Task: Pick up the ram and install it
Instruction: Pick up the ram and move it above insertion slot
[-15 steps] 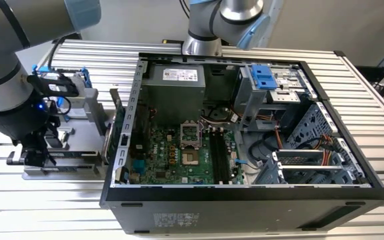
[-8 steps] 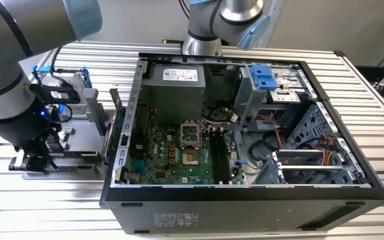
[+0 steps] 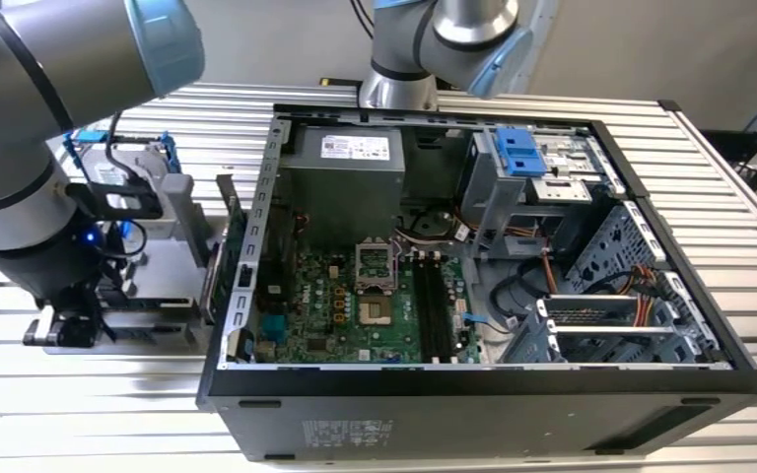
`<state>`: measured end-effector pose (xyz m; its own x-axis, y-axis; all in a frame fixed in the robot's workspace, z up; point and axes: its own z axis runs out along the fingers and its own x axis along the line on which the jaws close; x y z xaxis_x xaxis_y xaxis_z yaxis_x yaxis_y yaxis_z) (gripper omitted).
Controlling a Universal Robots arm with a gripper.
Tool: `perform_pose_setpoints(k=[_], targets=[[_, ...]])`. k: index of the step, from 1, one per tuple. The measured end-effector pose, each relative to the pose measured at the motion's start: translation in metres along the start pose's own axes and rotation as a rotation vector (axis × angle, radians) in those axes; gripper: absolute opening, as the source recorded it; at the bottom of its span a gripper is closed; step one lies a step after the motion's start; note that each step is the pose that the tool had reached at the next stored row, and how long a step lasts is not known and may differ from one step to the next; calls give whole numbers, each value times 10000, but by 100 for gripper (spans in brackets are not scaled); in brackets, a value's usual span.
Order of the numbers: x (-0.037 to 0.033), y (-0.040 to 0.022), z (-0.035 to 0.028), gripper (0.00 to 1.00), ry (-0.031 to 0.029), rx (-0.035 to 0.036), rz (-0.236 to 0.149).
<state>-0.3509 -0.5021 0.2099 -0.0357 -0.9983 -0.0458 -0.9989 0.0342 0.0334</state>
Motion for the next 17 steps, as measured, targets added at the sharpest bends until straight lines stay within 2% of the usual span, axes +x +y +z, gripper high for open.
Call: perform_pose_setpoints(k=[9,14,17], targets=[[8,-5,158,100,0,-1,63],[8,-6,161,100,-1,0,59],[8,-7,164,100,-5,42,56]])
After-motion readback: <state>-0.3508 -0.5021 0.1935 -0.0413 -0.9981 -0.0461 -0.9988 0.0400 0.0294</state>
